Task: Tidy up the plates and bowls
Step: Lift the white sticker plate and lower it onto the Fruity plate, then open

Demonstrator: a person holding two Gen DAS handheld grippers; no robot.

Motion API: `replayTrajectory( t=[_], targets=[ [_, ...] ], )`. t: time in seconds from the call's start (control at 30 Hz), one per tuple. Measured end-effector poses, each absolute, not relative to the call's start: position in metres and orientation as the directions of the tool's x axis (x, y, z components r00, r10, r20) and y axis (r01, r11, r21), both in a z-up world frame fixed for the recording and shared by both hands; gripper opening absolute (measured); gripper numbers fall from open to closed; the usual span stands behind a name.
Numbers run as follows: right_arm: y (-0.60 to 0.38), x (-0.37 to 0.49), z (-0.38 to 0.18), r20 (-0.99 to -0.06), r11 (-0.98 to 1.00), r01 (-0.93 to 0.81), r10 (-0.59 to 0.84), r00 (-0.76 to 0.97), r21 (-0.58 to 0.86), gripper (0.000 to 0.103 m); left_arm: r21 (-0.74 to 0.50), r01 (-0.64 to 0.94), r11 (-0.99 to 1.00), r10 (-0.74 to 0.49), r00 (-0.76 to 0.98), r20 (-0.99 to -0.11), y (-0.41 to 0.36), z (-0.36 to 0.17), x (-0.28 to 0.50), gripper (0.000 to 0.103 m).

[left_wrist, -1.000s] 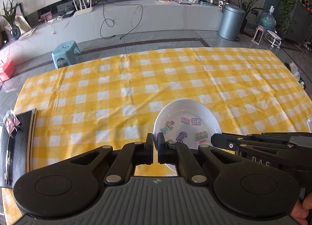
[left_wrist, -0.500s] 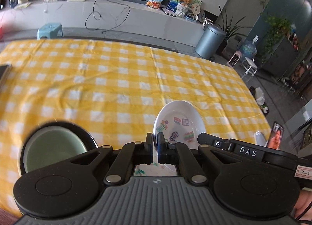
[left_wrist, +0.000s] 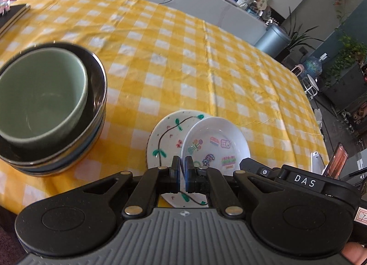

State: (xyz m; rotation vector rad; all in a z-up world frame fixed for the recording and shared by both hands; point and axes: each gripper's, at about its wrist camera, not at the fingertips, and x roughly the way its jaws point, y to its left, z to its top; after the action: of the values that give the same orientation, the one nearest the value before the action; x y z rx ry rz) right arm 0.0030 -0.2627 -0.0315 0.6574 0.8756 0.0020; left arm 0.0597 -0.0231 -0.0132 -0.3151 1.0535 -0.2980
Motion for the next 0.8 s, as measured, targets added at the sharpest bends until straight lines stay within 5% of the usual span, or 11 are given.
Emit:
replayTrajectory(
  t=[0.8],
  targets=[
    [-0.254,0.021,-0.054,-0.744,0.843,0.254,0.230,0.627,0.474,0.004,-0.294,0.101,0.950,-0.307,0.454,-0.837,-0.041,-0.034,0.066,0.005]
  ],
)
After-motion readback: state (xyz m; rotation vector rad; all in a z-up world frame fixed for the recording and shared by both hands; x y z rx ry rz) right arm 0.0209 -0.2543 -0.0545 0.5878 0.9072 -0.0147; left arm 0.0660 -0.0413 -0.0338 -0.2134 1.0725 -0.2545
